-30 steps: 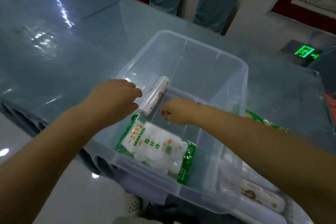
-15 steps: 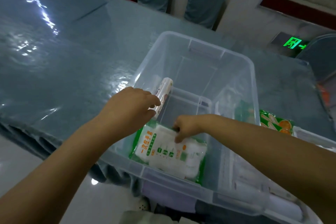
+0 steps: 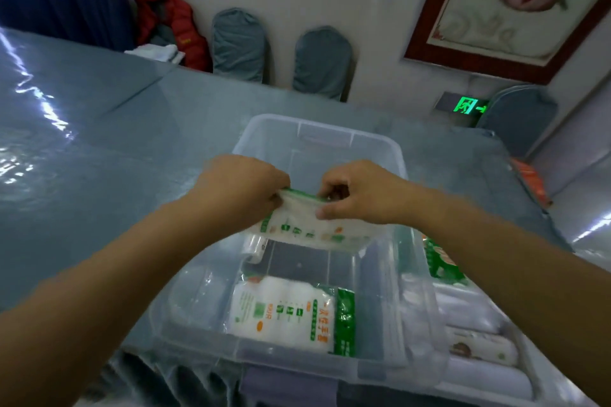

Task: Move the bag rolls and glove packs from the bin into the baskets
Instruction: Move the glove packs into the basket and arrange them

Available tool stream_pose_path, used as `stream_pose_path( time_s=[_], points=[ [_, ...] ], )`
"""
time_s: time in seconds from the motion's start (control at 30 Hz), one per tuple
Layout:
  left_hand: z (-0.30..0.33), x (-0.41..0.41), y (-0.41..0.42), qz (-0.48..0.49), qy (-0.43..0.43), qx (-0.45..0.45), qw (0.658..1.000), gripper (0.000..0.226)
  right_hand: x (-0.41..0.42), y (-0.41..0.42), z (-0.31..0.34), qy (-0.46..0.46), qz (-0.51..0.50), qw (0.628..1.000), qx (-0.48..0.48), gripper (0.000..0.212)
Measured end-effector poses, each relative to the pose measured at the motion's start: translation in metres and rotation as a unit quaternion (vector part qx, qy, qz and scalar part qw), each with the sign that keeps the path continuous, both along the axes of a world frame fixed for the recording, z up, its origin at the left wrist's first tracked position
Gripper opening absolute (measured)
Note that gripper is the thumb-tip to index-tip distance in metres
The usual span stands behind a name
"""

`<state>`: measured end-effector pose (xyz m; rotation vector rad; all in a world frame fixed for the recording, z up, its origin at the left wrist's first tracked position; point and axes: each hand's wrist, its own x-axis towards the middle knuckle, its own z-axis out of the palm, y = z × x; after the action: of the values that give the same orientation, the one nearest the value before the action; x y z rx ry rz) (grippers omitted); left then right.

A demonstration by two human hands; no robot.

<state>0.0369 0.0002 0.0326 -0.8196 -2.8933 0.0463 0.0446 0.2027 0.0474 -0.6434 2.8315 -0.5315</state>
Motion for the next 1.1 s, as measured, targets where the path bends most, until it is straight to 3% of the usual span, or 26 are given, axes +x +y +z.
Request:
stream_pose_path(
  time_s=[0.13,0.27,0.43,0.53,0.67,0.83,1.0,1.1],
  points=[
    [0.04,-0.005,0.005,-0.053,0.114,0.094,0.988,0.011,0.009,0.041,0.022,-0.037,-0.131,0.975,-0.174,0.029],
    [0.064,-0.007,0.024,-0.144,0.21,0.177,0.951,0.016,0.021,0.081,0.022,-0.058,-0.222,0.959,-0.169,0.035],
    [0.068,-0.005,0.07,-0.205,0.284,0.221,0.91,0.02,0.027,0.121,0.018,-0.092,-0.293,0.914,-0.264,0.042],
    [0.06,0.0,0.107,-0.227,0.309,0.211,0.899,0.019,0.029,0.153,0.012,-0.18,-0.301,0.875,-0.333,0.042],
    [0.05,0.003,0.156,-0.274,0.337,0.171,0.884,0.013,0.033,0.206,-0.002,-0.253,-0.278,0.826,-0.42,0.022],
    [0.028,0.001,0.222,-0.319,0.273,0.049,0.906,0.02,0.024,0.286,-0.024,-0.156,-0.338,0.818,-0.439,0.014],
    [-0.014,0.003,0.287,-0.305,0.16,-0.081,0.935,0.044,0.013,0.354,-0.056,-0.062,-0.359,0.858,-0.361,0.023],
    [-0.039,0.0,0.316,-0.26,0.062,-0.147,0.952,0.043,0.003,0.379,-0.079,-0.044,-0.331,0.884,-0.327,0.023]
  ],
)
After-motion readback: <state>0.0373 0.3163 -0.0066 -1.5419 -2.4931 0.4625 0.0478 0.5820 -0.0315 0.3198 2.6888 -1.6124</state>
